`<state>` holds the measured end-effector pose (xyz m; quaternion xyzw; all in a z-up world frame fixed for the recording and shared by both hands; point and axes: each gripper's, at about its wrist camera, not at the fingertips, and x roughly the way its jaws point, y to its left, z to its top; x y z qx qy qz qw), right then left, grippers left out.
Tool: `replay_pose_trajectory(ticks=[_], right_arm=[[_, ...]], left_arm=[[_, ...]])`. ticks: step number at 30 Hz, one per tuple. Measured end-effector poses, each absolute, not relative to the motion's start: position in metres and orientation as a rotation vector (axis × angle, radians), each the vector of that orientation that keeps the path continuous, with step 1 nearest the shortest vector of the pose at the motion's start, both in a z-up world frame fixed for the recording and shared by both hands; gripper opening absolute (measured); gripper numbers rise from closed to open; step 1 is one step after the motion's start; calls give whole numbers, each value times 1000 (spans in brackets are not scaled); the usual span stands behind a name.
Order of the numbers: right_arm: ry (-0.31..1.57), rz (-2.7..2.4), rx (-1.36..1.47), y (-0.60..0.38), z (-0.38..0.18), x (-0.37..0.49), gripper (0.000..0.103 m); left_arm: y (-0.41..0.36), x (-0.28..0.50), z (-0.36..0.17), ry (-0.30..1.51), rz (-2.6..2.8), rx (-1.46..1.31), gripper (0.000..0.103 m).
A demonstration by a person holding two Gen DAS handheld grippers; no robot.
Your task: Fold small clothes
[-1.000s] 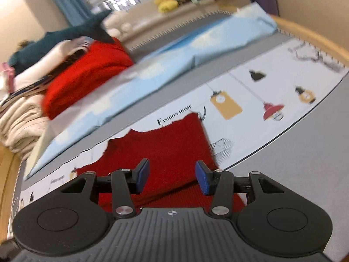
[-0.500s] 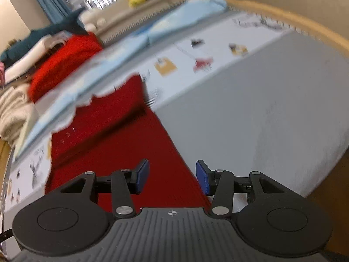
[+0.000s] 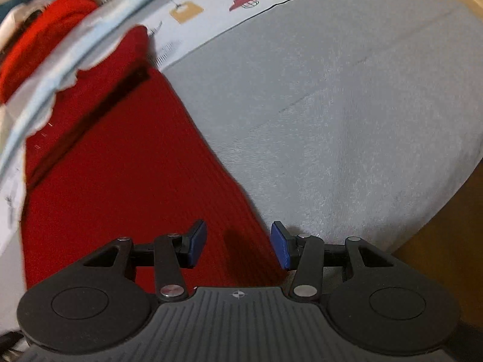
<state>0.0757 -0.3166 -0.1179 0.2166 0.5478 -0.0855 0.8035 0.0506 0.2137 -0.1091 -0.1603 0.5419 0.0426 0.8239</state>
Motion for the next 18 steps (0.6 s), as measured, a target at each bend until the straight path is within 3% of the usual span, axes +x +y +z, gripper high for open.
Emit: replay_pose_trajectory(ticks=[4,7,11,17,18], right_arm=[[1242,-213,361,-304,-132,82,50],[1263,-198,329,-296,-138,86,58],[1259,-164,273,-286,-141,86,61],[1227,-89,267,-284,-139,83,35],[1226,-78,273,-287,-139,83,27]], left_arm=[[216,48,-126,1232,100,-308,34],[213,46,-125,1228,64,-295,34],[210,49,-123,1227,56,-275,34],[196,55,-125,1223,57,-228,33],[194,55,-125,1221,56,-216,33]])
